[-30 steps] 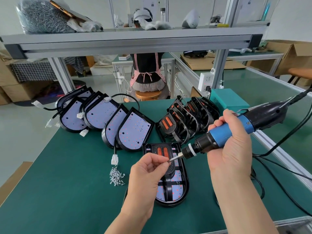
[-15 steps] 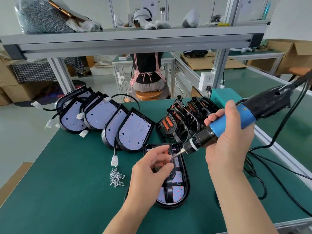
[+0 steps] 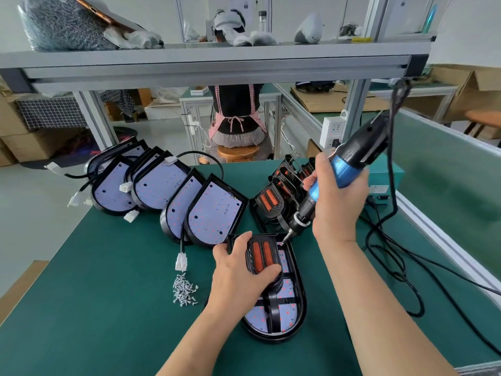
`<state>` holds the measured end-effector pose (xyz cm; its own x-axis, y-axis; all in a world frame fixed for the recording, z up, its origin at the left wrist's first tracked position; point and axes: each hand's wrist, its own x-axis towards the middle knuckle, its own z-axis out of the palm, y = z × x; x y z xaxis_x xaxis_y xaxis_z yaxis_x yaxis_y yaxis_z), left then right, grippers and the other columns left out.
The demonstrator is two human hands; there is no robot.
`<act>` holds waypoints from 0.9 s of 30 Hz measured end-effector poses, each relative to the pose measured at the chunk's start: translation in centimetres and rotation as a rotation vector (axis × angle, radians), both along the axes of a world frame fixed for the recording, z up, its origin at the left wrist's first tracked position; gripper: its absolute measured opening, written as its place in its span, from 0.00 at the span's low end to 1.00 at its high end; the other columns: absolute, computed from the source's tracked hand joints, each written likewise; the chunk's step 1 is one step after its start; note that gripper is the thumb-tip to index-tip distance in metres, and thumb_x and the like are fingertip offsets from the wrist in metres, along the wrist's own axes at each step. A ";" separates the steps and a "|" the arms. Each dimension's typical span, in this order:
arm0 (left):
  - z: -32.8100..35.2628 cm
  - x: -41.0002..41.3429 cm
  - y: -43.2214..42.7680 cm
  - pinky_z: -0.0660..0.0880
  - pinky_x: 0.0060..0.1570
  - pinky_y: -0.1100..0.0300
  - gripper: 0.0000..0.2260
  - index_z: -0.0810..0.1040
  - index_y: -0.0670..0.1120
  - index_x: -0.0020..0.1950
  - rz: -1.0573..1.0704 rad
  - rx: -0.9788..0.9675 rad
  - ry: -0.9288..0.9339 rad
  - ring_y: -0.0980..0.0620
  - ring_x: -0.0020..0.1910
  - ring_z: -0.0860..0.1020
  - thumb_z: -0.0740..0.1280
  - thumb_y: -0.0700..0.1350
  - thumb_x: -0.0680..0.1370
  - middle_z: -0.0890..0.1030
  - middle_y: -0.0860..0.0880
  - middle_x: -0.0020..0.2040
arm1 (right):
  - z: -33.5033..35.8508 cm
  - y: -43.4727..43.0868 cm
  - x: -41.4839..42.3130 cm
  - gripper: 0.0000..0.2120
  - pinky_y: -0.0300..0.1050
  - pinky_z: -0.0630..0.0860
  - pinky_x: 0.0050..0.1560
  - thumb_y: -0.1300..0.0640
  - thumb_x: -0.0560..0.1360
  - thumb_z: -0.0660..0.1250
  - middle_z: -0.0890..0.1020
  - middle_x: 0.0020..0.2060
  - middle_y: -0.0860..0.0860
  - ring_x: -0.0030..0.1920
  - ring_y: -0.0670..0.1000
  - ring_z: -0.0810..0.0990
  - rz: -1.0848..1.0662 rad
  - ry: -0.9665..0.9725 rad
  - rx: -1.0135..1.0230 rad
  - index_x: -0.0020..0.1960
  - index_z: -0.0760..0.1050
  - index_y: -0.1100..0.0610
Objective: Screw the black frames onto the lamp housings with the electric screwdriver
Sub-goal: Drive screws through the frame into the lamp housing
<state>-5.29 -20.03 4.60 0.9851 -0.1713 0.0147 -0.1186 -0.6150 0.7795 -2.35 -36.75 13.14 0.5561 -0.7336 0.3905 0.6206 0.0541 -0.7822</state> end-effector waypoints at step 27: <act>-1.8 0.8 0.0 0.65 0.40 0.84 0.37 0.65 0.61 0.76 -0.032 -0.105 -0.049 0.71 0.45 0.71 0.76 0.57 0.70 0.60 0.53 0.63 | -1.6 0.3 2.2 0.07 0.42 0.76 0.30 0.62 0.74 0.71 0.77 0.28 0.48 0.26 0.50 0.77 0.024 0.136 -0.181 0.47 0.72 0.57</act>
<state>-4.48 -20.07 2.80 0.9767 -0.1979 0.0824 -0.1767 -0.5252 0.8325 -0.18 -36.46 11.58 0.6288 -0.6444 0.4351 0.5092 -0.0815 -0.8568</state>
